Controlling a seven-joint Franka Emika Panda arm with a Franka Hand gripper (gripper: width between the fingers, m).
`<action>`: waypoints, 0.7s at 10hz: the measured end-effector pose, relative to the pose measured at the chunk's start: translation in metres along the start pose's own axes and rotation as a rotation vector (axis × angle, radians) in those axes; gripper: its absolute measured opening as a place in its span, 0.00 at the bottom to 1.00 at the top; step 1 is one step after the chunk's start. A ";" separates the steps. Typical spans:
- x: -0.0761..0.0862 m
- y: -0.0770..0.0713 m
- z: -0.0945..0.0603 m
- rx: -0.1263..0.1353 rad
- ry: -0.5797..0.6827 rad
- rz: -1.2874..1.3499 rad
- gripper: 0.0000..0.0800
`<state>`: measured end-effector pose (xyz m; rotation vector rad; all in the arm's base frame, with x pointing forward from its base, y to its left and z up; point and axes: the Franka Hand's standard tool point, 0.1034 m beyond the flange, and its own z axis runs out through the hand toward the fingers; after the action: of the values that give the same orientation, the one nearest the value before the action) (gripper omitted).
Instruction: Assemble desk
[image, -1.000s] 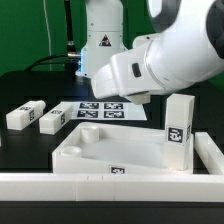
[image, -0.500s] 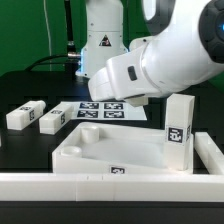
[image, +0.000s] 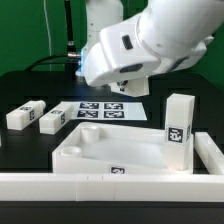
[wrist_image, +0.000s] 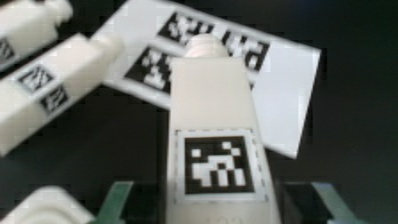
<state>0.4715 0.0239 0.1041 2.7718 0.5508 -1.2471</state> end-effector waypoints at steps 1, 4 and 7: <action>0.000 0.002 -0.002 -0.011 0.069 0.002 0.36; -0.008 0.018 -0.027 -0.023 0.185 0.019 0.36; -0.014 0.023 -0.036 -0.054 0.355 0.032 0.36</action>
Offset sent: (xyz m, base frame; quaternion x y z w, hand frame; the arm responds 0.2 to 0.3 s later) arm 0.0100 -0.0176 0.0345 0.0079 0.0670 0.0038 0.9977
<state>0.4968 0.0049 0.1363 2.9556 0.5466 -0.7225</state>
